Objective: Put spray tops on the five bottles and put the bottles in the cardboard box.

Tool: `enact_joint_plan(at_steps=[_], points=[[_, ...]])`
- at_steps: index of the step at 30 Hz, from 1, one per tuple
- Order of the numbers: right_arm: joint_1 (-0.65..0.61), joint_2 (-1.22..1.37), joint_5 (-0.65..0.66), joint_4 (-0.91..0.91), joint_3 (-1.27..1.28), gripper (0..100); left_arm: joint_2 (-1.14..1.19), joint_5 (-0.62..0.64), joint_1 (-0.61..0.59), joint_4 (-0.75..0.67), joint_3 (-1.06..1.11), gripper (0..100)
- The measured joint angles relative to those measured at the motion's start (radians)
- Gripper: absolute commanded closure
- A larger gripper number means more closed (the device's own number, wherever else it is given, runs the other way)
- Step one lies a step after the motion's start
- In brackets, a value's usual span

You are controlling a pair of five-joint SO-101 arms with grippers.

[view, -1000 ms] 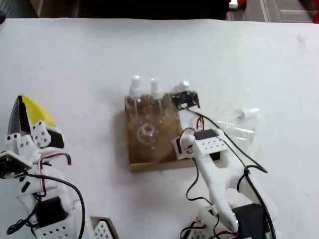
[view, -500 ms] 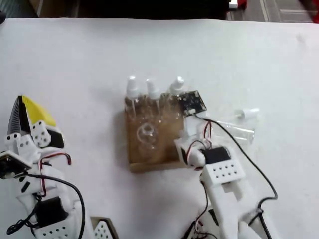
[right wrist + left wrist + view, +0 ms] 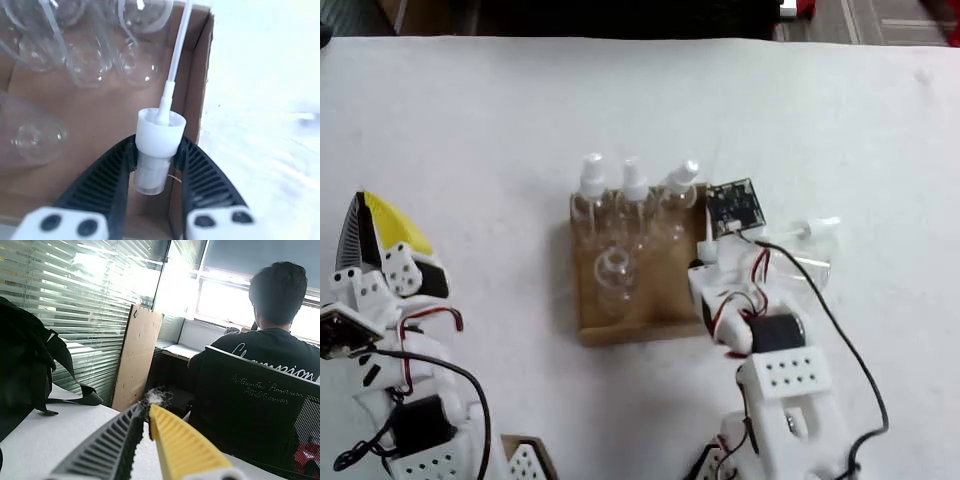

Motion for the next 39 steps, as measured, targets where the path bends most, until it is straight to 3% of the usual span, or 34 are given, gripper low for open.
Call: enact_joint_plan(at_steps=[5, 9, 12, 19, 25, 34, 39], points=[[0.072, -0.186, -0.009, 0.068, -0.006, 98.2, 0.000, 0.000, 0.000, 0.000, 0.000, 98], [0.279, -0.295, -0.124, 0.196, -0.106, 97.9, 0.000, 0.000, 0.000, 0.000, 0.000, 98], [0.434, -0.290, -0.138, 0.230, -0.178, 97.8, -0.002, 0.000, 0.000, 0.000, 0.014, 98], [0.624, -0.098, -0.153, 0.235, -0.230, 97.8, 0.000, -0.002, 0.006, 0.000, 0.031, 98], [0.671, 0.110, -0.183, 0.216, -0.227, 95.9, 0.000, -0.097, 0.041, 0.046, 0.031, 98], [0.741, 0.330, -0.224, 0.147, -0.121, 95.6, 0.000, -0.100, 0.043, 0.244, 0.003, 98], [0.713, 0.344, -0.224, 0.127, -0.112, 78.4, 0.000, -0.100, 0.048, 0.245, 0.031, 98]])
